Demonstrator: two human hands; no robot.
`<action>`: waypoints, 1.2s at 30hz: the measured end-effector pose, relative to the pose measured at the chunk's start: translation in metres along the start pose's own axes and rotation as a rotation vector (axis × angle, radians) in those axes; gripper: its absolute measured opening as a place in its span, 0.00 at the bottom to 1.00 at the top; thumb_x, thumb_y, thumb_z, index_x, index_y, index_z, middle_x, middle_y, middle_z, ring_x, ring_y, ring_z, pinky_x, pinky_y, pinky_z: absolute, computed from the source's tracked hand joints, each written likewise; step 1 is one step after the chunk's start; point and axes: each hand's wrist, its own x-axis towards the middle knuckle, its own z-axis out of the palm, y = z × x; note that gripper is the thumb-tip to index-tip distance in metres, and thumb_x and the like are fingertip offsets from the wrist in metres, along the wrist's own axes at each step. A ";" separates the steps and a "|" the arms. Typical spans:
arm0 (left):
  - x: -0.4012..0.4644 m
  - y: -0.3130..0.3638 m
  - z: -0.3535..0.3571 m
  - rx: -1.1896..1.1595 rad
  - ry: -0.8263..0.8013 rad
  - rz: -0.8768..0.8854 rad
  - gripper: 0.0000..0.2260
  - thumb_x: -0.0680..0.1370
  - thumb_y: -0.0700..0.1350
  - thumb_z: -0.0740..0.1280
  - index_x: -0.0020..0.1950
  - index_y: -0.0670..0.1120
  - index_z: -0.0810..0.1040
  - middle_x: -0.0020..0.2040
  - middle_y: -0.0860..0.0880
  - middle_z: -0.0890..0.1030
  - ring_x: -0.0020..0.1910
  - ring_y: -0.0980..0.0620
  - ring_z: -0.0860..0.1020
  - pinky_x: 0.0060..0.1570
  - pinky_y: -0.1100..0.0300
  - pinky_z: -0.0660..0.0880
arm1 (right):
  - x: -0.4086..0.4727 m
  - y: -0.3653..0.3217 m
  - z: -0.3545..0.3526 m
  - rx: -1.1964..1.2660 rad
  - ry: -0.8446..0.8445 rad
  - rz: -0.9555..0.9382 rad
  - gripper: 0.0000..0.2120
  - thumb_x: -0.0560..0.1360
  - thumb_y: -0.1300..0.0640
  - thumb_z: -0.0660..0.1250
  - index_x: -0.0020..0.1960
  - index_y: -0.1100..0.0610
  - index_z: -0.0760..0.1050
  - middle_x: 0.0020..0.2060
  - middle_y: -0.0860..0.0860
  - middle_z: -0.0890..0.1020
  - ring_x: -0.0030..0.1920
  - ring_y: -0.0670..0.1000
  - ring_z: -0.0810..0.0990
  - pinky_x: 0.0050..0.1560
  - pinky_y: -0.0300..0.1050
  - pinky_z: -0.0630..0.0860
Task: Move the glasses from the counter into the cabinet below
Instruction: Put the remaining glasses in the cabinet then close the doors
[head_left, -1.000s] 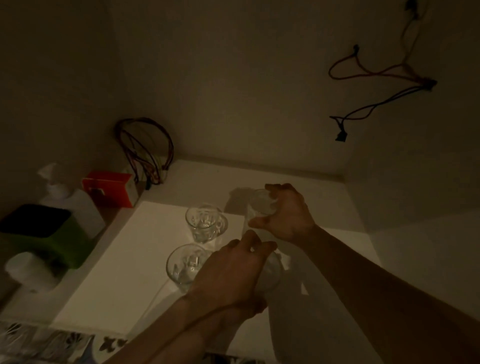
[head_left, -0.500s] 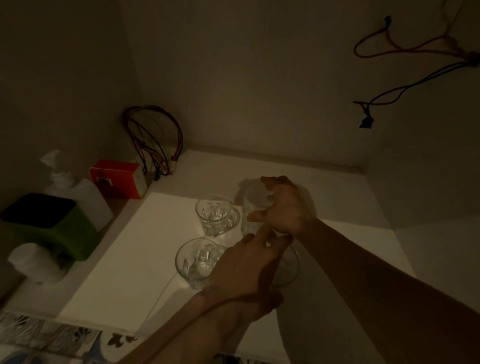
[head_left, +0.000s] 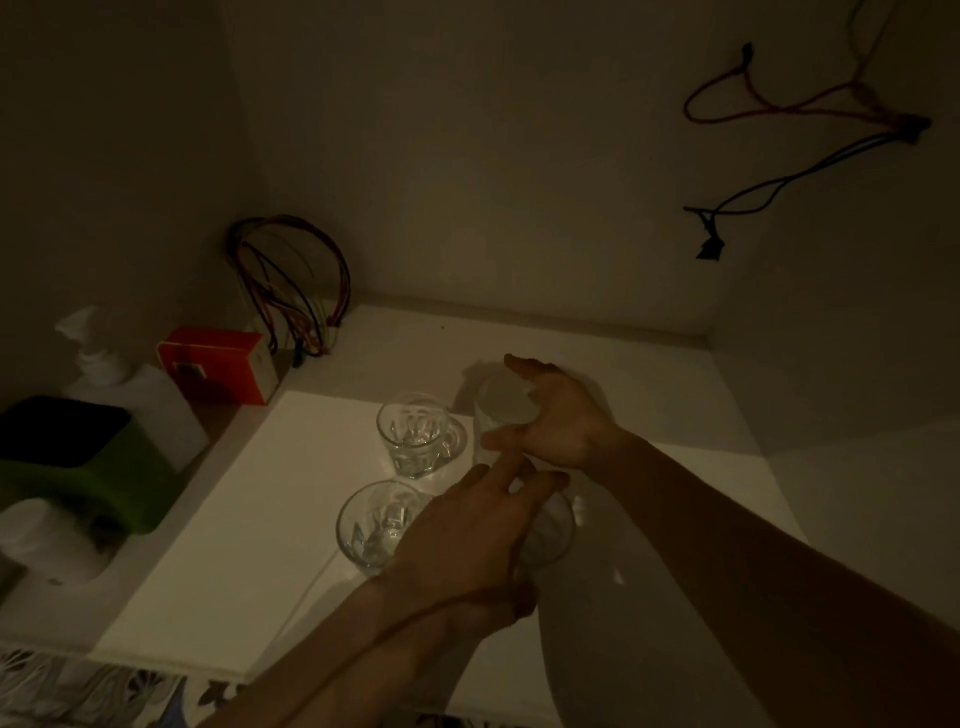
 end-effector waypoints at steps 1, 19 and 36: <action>-0.001 -0.001 0.002 -0.002 0.013 0.003 0.45 0.69 0.52 0.76 0.78 0.61 0.53 0.76 0.55 0.57 0.67 0.50 0.67 0.57 0.50 0.76 | -0.002 -0.001 -0.002 0.007 -0.006 0.013 0.51 0.65 0.41 0.81 0.81 0.48 0.59 0.79 0.50 0.65 0.76 0.53 0.67 0.74 0.54 0.69; -0.113 0.073 -0.108 0.118 -0.320 -0.460 0.46 0.63 0.84 0.39 0.78 0.66 0.39 0.82 0.54 0.41 0.79 0.45 0.37 0.69 0.28 0.35 | -0.231 -0.087 -0.070 -0.461 -0.204 0.375 0.43 0.65 0.19 0.27 0.78 0.30 0.41 0.83 0.47 0.42 0.82 0.57 0.36 0.75 0.73 0.33; -0.217 0.251 -0.407 0.075 -0.409 -0.600 0.46 0.61 0.85 0.39 0.76 0.70 0.41 0.82 0.55 0.45 0.80 0.45 0.44 0.72 0.31 0.43 | -0.441 -0.357 -0.283 -0.292 -0.310 0.504 0.46 0.63 0.15 0.30 0.79 0.30 0.41 0.82 0.41 0.40 0.81 0.55 0.31 0.71 0.75 0.27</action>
